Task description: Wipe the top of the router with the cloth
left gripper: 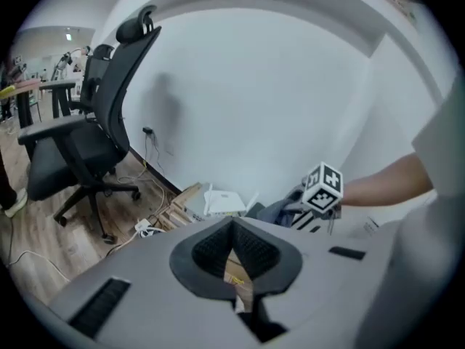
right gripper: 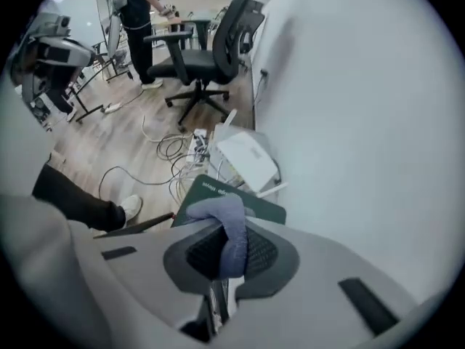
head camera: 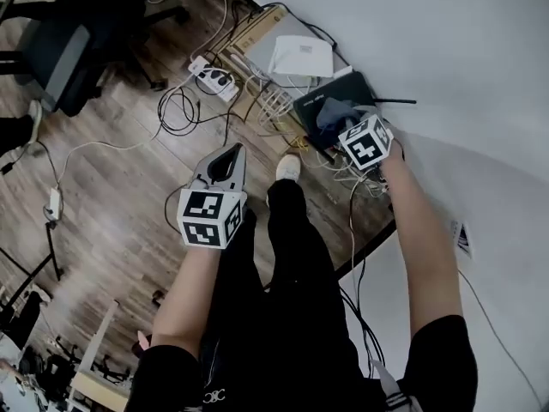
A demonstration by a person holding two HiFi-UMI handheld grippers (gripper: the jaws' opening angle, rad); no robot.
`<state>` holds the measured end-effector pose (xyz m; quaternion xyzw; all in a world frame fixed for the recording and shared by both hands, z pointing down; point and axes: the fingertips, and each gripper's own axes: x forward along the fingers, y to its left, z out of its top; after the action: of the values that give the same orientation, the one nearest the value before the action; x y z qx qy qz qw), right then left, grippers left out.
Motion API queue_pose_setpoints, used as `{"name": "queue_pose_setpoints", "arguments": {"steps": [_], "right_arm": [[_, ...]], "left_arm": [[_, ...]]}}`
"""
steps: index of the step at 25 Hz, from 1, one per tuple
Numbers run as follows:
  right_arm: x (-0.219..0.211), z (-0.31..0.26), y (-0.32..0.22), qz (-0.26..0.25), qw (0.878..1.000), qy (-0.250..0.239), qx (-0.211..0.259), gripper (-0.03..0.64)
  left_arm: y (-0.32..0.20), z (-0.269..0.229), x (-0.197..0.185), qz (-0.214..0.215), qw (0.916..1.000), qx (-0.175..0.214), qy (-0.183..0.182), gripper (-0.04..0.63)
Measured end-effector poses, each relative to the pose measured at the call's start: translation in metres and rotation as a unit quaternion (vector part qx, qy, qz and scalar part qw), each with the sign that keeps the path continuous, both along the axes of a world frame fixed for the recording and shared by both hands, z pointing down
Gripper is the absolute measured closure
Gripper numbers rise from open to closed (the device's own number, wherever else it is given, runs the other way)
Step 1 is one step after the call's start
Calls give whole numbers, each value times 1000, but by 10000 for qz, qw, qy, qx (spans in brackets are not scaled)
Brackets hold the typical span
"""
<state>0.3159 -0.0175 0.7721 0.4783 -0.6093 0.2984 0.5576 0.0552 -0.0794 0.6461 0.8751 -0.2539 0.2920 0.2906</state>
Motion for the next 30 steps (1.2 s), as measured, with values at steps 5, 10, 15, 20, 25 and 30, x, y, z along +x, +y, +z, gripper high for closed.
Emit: {"name": "queue_pose_setpoints", "arguments": {"steps": [5,10,15,20,25,30], "right_arm": [[-5,-121,-1,144,9892,256,1434,605],[-25,-246,-10,782,9536,-52,2908,605],[-53,-399,-21,1325,8823,-497,4489,604],[-87,-516,-19,1556,8092,-1051,5567,604],[-142,-606,-16,1330,7507,-1674,6251,604],[-183,-630,-14,1251,7266,-1916,6478,606]], "left_arm": [[-15,-116,10,-252,9976,476,428,601],[-17,-222,15,-215,9913,1028,787,601],[-18,-318,3,-275,9832,1482,1026,601],[-25,-416,-7,-254,9643,2300,1288,601],[-32,-500,-50,-617,9435,2853,1566,601],[-30,-521,-95,-888,9289,3233,1570,601]]}}
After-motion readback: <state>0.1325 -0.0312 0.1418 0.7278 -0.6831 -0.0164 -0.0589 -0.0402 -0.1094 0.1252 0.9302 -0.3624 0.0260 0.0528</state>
